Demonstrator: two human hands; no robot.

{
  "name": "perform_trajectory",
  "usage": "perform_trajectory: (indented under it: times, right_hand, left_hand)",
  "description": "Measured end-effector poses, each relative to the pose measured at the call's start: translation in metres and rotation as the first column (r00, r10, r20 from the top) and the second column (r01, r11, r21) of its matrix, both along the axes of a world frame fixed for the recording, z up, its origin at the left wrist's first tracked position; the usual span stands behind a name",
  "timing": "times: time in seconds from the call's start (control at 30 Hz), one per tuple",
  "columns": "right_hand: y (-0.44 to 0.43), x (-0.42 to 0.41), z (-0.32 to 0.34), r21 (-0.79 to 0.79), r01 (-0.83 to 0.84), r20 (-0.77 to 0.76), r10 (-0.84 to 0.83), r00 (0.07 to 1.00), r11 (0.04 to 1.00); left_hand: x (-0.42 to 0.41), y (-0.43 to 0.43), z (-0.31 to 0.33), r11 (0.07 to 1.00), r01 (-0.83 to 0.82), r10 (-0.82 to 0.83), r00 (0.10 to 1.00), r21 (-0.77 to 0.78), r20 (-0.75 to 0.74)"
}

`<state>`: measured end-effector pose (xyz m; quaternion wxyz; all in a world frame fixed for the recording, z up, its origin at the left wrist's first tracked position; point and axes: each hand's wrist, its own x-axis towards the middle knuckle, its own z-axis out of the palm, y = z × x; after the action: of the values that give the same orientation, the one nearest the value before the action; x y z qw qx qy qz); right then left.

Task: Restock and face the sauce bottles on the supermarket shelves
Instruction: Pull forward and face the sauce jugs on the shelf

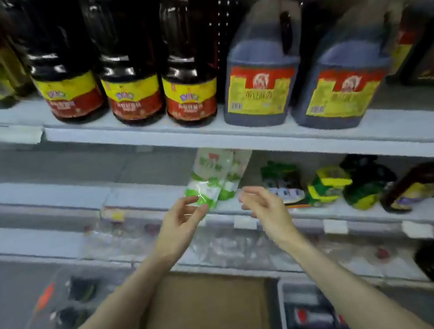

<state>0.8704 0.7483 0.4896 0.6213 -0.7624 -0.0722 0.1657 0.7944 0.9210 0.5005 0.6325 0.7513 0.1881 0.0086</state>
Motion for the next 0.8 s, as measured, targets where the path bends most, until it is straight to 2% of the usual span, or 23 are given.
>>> perform_trajectory:
  times: [0.07, 0.23, 0.47, 0.57, 0.8]
  right_hand:
    - [-0.008, -0.01, -0.023, -0.059, 0.048, 0.015, -0.047, 0.999, 0.997]
    - [-0.019, -0.046, -0.151, -0.126, -0.015, -0.15, -0.004, 0.989, 0.992]
    - [-0.046, -0.102, -0.319, -0.285, -0.084, -0.377, -0.031, 0.926, 0.955]
    - [-0.057, -0.123, -0.375, -0.347, -0.087, -0.465, -0.09, 0.88, 0.934]
    - [-0.094, -0.171, -0.483, -0.404, -0.094, -0.599, -0.186, 0.779, 0.91]
  left_hand:
    - [-0.012, 0.0, -0.022, 1.0, -0.03, 0.03, 0.999, 0.002, -0.027]
    - [-0.048, -0.005, -0.162, 0.999, -0.022, 0.015, 0.975, -0.033, -0.22]
    - [-0.099, -0.032, -0.324, 0.998, -0.038, 0.005, 0.867, -0.056, -0.499]
    - [-0.116, -0.047, -0.379, 0.994, -0.064, 0.002, 0.825, -0.091, -0.565]
    - [-0.159, -0.076, -0.484, 0.995, -0.015, -0.058, 0.741, -0.103, -0.669]
